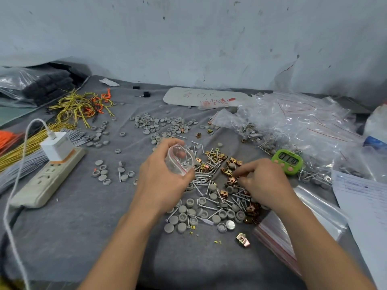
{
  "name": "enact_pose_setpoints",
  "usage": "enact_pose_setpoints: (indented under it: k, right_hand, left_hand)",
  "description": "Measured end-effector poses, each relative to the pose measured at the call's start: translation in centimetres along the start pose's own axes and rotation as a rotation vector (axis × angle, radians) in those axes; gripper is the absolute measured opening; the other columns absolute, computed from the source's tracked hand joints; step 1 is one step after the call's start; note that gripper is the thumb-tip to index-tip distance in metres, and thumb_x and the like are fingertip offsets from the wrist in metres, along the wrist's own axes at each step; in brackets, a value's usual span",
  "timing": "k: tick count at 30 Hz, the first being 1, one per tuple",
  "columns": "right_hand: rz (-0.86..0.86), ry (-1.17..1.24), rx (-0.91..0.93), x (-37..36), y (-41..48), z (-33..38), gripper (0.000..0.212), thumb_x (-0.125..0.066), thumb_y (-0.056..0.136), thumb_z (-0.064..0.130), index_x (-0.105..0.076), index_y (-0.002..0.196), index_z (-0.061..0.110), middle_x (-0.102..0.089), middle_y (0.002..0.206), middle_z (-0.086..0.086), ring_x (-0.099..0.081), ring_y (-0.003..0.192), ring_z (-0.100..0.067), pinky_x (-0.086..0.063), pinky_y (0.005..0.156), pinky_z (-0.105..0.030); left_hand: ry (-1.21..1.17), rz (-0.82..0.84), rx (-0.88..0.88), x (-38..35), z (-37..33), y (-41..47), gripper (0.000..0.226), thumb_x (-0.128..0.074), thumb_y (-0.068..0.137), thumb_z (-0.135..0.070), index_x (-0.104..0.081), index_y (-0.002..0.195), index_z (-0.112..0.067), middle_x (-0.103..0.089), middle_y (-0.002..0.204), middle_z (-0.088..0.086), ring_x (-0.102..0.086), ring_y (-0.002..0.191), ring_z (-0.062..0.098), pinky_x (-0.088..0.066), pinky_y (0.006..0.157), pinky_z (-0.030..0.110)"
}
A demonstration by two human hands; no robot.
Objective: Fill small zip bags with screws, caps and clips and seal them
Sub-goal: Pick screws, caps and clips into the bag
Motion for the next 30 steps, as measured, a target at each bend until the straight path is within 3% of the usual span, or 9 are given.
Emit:
enact_pose_setpoints:
  k: [3, 6, 10, 13, 17, 20, 22, 26, 30]
  right_hand:
    - [0.072, -0.189, 0.073, -0.4, 0.2, 0.4, 0.024, -0.069, 0.092, 0.024, -0.079, 0.101, 0.045, -0.072, 0.123, 0.008, -0.067, 0.092, -0.017, -0.051, 0.079, -0.027]
    - [0.085, -0.238, 0.099, -0.7, 0.4, 0.6, 0.023, -0.066, 0.094, 0.029, -0.076, 0.105, 0.046, -0.072, 0.123, 0.002, -0.066, 0.105, -0.027, -0.053, 0.094, -0.040]
    - [0.008, -0.200, 0.080, -1.2, 0.6, 0.3, 0.010, -0.073, 0.092, 0.032, -0.079, 0.095, 0.038, -0.075, 0.100, 0.006, -0.068, 0.094, -0.023, -0.055, 0.090, -0.040]
    - [-0.062, 0.031, 0.045, -1.3, 0.8, -0.1, 0.009, -0.077, 0.089, 0.027, -0.080, 0.084, 0.033, -0.070, 0.072, 0.018, -0.066, 0.072, -0.009, -0.050, 0.070, -0.028]
    - [-0.121, 0.491, 0.117, -1.3, -0.3, 1.2, 0.015, -0.077, 0.087, 0.023, -0.081, 0.077, 0.033, -0.075, 0.070, 0.014, -0.069, 0.067, -0.001, -0.052, 0.059, -0.020]
    - [-0.053, 0.746, 0.206, -1.6, -2.0, 3.4, 0.020, -0.078, 0.079, 0.018, -0.082, 0.082, 0.038, -0.078, 0.073, 0.008, -0.075, 0.070, -0.013, -0.058, 0.063, -0.030]
    - [-0.034, 0.789, 0.255, -1.6, -2.4, 4.3, 0.026, -0.080, 0.077, 0.010, -0.082, 0.082, 0.036, -0.079, 0.075, 0.006, -0.077, 0.074, -0.018, -0.062, 0.068, -0.036]
    - [-0.052, 0.709, 0.309, -1.8, -2.7, 5.6, 0.030, -0.084, 0.072, 0.003, -0.084, 0.078, 0.032, -0.077, 0.072, 0.013, -0.073, 0.068, -0.003, -0.053, 0.062, -0.016]
    - [-0.016, 0.625, 0.332, -1.9, -3.1, 6.7, 0.029, -0.089, 0.068, 0.008, -0.083, 0.078, 0.034, -0.075, 0.070, 0.019, -0.070, 0.065, 0.000, -0.050, 0.060, -0.011]
  left_hand:
    - [0.020, 0.015, -0.001, -0.3, -0.2, -0.2, 0.053, -0.081, 0.074, -0.026, -0.054, 0.110, -0.054, -0.067, 0.099, -0.029, -0.061, 0.083, -0.007, -0.038, 0.065, 0.001]
    - [0.037, 0.024, -0.004, -0.5, -0.2, -0.2, 0.052, -0.080, 0.074, -0.027, -0.054, 0.110, -0.054, -0.068, 0.098, -0.027, -0.061, 0.084, -0.008, -0.038, 0.066, 0.000]
    - [0.040, 0.038, 0.004, -0.5, -0.1, -0.2, 0.053, -0.080, 0.075, -0.025, -0.054, 0.112, -0.053, -0.067, 0.100, -0.027, -0.064, 0.071, 0.001, -0.042, 0.059, 0.004]
    - [0.054, 0.048, 0.002, -0.6, -0.2, -0.2, 0.052, -0.081, 0.076, -0.027, -0.054, 0.111, -0.054, -0.067, 0.101, -0.028, -0.063, 0.078, -0.006, -0.043, 0.058, 0.005]
    - [0.073, 0.060, 0.005, -0.9, -0.4, -0.1, 0.051, -0.080, 0.075, -0.029, -0.053, 0.111, -0.054, -0.066, 0.101, -0.030, -0.060, 0.083, -0.010, -0.039, 0.060, 0.004]
    - [0.062, 0.083, 0.012, -1.4, -0.5, -0.2, 0.051, -0.078, 0.073, -0.030, -0.054, 0.113, -0.052, -0.067, 0.100, -0.026, -0.059, 0.087, -0.011, -0.039, 0.065, 0.002]
    - [0.068, 0.105, -0.004, -1.8, -0.7, -0.5, 0.053, -0.075, 0.069, -0.032, -0.055, 0.114, -0.050, -0.067, 0.099, -0.026, -0.058, 0.090, -0.014, -0.039, 0.068, 0.001]
    - [0.092, 0.152, -0.009, -2.0, -0.6, -0.6, 0.061, -0.074, 0.064, -0.035, -0.053, 0.119, -0.054, -0.066, 0.100, -0.027, -0.057, 0.088, -0.014, -0.040, 0.067, 0.002]
    - [0.054, 0.198, -0.029, -1.8, -0.4, -0.4, 0.069, -0.076, 0.058, -0.032, -0.054, 0.119, -0.056, -0.067, 0.096, -0.035, -0.059, 0.088, -0.016, -0.040, 0.067, 0.000]
Point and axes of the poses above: each hand's wrist, its own y-axis towards the middle knuckle, its own x-axis out of the back of the hand, z = x × y, the point moved 1 cm from there along y, towards the middle knuckle
